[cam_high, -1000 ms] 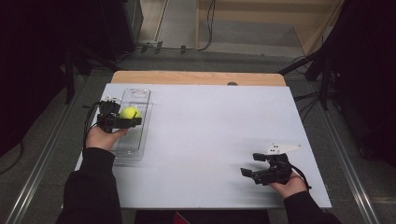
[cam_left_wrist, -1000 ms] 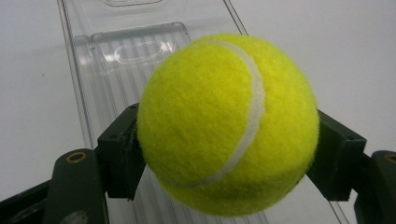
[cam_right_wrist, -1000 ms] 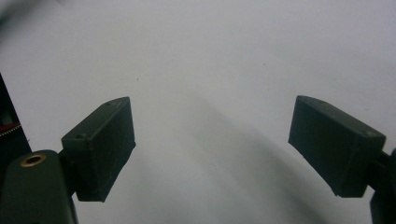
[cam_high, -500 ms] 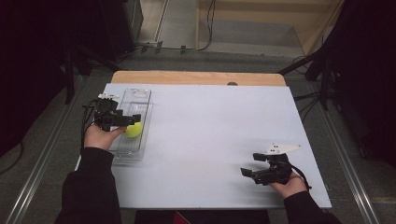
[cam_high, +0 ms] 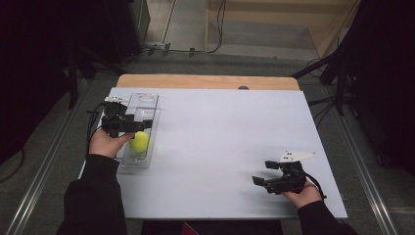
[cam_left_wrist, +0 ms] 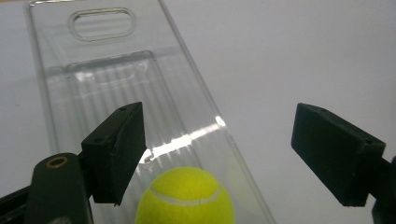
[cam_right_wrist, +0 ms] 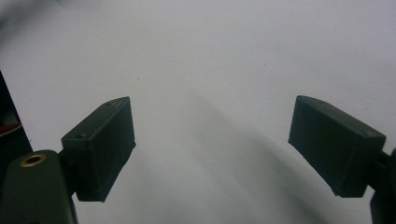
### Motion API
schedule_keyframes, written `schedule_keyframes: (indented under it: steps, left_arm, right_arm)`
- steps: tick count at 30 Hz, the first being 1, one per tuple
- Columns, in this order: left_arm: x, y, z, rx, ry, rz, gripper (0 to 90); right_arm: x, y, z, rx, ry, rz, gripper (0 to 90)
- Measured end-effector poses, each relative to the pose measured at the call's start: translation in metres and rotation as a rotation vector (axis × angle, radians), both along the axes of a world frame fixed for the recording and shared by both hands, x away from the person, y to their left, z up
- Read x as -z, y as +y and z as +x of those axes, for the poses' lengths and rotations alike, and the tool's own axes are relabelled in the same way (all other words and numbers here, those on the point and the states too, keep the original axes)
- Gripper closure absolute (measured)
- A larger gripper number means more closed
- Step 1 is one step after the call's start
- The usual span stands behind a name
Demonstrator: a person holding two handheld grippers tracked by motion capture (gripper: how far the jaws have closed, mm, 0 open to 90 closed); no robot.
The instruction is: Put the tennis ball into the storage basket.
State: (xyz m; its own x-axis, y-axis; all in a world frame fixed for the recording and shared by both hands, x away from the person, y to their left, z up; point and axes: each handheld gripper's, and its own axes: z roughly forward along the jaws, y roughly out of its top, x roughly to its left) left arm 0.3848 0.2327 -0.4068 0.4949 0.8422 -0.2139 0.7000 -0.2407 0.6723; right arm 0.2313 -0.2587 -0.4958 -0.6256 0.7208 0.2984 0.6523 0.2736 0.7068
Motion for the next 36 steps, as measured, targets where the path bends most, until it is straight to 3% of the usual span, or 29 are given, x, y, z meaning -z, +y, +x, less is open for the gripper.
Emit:
schedule_keyframes:
  steps: [7,18,36]
  left_arm:
    - [-0.002,-0.009,-0.003,0.040,0.024,-0.023,18.9]
    - [-0.001,-0.027,-0.008,0.101,0.015,-0.013,18.8]
    - [0.004,-0.055,-0.020,0.206,0.038,-0.072,18.8]
  right_arm:
    - [0.000,0.000,0.000,-0.002,0.000,0.000,12.6]
    - [0.000,0.000,0.000,0.000,0.000,0.000,12.6]
    - [0.000,0.001,0.001,-0.001,0.002,0.010,12.6]
